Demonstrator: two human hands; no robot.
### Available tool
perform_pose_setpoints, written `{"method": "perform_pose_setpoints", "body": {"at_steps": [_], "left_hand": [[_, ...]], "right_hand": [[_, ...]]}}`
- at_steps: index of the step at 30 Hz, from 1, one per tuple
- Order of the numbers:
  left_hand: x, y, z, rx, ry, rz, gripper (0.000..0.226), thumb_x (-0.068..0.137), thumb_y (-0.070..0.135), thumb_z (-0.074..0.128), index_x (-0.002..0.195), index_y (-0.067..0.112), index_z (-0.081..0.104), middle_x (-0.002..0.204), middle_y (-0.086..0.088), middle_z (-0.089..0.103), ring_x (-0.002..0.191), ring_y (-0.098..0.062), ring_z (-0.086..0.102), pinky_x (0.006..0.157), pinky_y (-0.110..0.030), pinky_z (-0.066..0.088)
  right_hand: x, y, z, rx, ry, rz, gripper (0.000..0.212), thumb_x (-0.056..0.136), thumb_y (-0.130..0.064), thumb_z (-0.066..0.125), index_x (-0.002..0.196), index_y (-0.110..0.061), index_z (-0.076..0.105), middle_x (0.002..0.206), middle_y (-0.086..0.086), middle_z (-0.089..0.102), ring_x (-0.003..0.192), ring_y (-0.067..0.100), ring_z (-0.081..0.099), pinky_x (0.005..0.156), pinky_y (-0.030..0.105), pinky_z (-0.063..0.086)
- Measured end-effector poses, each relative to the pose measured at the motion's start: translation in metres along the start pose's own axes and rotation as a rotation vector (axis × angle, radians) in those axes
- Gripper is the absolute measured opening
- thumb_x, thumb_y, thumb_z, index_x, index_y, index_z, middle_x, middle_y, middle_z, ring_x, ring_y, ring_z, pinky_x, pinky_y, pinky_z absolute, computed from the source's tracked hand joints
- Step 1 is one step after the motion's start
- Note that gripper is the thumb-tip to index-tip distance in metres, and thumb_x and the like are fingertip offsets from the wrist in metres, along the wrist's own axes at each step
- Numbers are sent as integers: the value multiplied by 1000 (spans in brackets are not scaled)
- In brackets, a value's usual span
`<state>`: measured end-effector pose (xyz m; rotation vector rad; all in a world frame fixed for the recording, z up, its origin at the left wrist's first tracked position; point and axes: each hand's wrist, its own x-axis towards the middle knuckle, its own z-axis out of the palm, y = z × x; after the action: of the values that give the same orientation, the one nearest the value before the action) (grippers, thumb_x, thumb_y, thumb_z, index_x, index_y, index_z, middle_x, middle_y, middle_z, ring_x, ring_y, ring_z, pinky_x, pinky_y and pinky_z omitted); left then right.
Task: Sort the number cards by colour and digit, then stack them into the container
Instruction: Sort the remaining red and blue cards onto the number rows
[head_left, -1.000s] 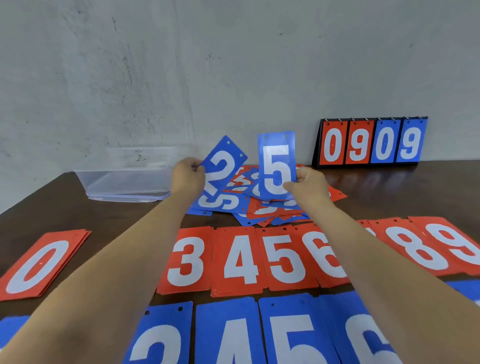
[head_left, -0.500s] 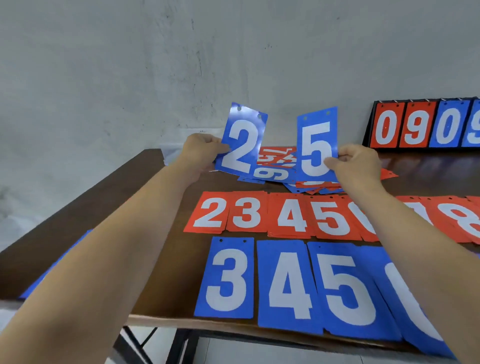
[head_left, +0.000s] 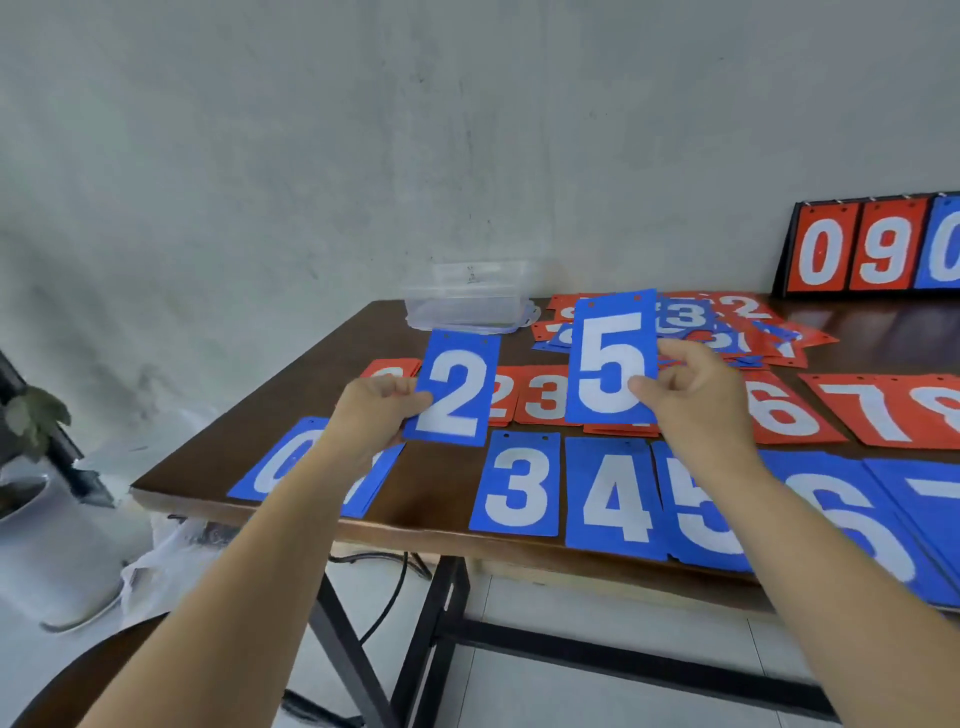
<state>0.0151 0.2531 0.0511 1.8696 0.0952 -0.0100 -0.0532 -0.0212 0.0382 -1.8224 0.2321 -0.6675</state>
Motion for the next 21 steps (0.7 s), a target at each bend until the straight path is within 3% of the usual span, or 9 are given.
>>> {"method": "perform_pose_setpoints", "body": {"at_steps": [2,5,10,15,21], "left_hand": [[-14,-15,-4,25,58,20,13,88,18,70,100,14,66,98,-7,72,84,-17,69,73,-31,57],[-30,-31,-6,160,102,84,31,91,21,67,120,13,63,100,-1,67,90,-15,65,64,-22,51],[-34,-46,-3,364,178,152,38,92,23,64,129,15,57,108,-3,69,92,-10,58,56,-17,44],[-32,-52,0,531,175,191,42,94,20,61,135,11,53,122,-10,65,108,-20,62,73,-22,47],[-33,-59,6,837,171,257,37,94,24,62,128,10,56,119,-7,63,103,-21,62,79,-31,52]], "right_hand": [[-16,0,5,22,-14,8,40,88,-11,67,126,-15,55,83,2,69,84,13,67,67,25,50],[-38,-1,11,35,-30,20,39,88,-10,67,125,-15,56,81,2,68,80,8,66,63,22,47],[-61,3,18,1,-22,54,41,89,-14,68,127,-16,53,84,0,68,80,5,65,64,24,53],[-72,4,20,-52,19,92,44,88,-15,69,129,-18,52,87,1,68,84,9,65,65,27,55],[-83,10,11,-119,66,119,42,88,-14,69,127,-18,52,84,1,68,84,11,66,75,39,58]]}}
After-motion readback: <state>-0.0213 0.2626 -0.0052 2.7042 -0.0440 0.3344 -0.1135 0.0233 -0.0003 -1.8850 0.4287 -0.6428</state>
